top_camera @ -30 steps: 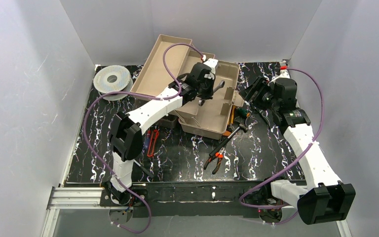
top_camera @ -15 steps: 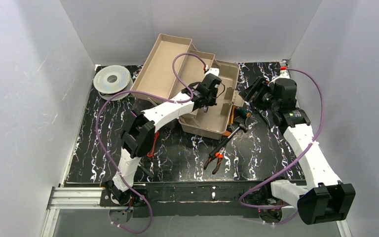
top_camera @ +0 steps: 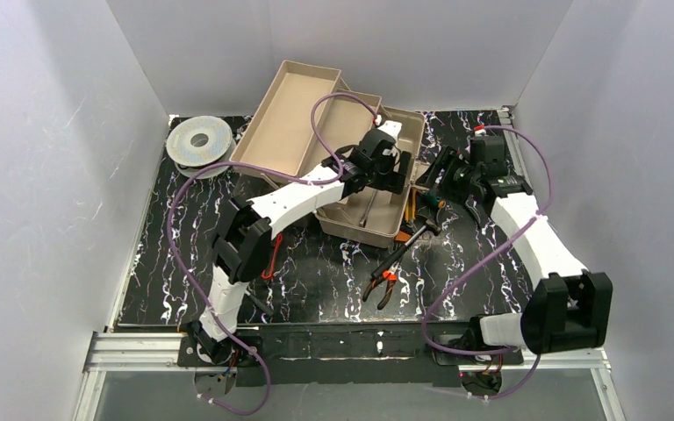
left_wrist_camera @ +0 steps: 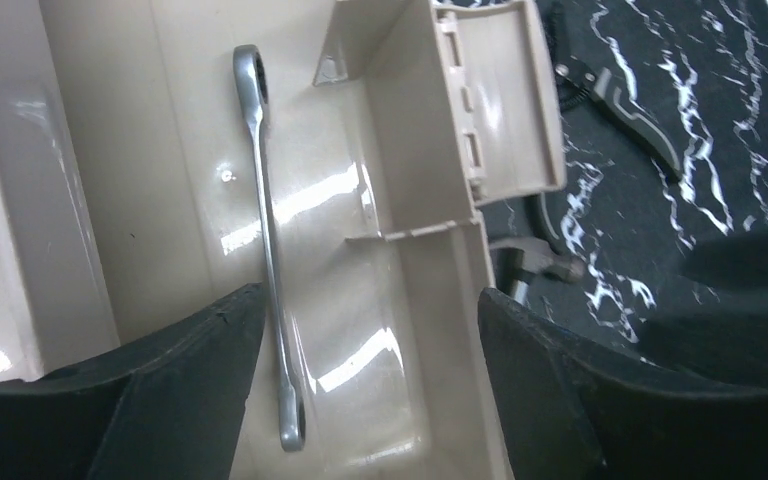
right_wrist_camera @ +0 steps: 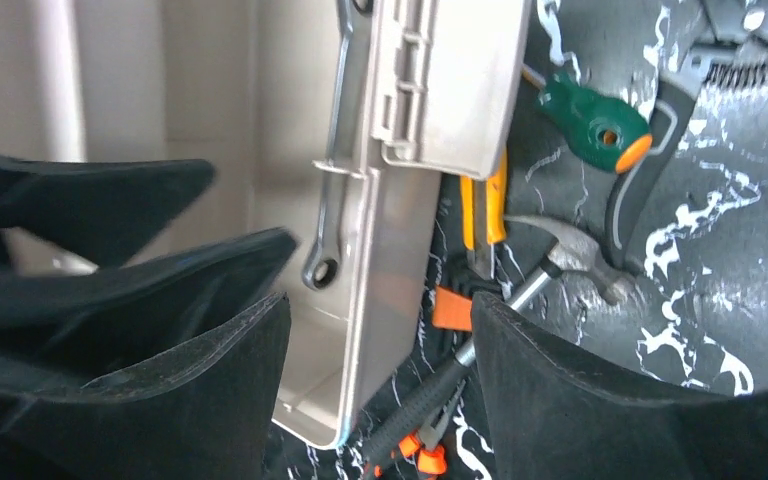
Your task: Pack the tool kit
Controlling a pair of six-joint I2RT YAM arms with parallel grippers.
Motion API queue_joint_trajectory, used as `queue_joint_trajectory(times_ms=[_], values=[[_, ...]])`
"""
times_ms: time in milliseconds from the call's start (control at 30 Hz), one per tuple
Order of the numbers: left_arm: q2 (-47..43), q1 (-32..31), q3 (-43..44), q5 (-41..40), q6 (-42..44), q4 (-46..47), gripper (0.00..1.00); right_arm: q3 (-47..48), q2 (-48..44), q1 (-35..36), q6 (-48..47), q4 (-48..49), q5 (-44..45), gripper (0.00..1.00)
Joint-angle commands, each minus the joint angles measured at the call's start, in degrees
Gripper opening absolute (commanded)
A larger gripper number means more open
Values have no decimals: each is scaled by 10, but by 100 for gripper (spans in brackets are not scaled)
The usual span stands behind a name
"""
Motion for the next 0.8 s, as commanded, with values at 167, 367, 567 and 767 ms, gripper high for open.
queue_joint_trajectory(times_ms=[167, 367, 567, 767], values=[[-226, 12, -77, -17, 48, -41, 89, 13, 59, 20, -23, -22, -80, 70], [-360, 52, -197, -29, 30, -85, 93, 42, 124, 70, -21, -21, -100, 66], [-516, 99, -321, -63, 13, -145, 95, 46, 160, 78, -19, -9, -98, 42], [-603, 136, -409, -83, 20, -161, 100, 101, 193, 77, -25, -18, -83, 28]])
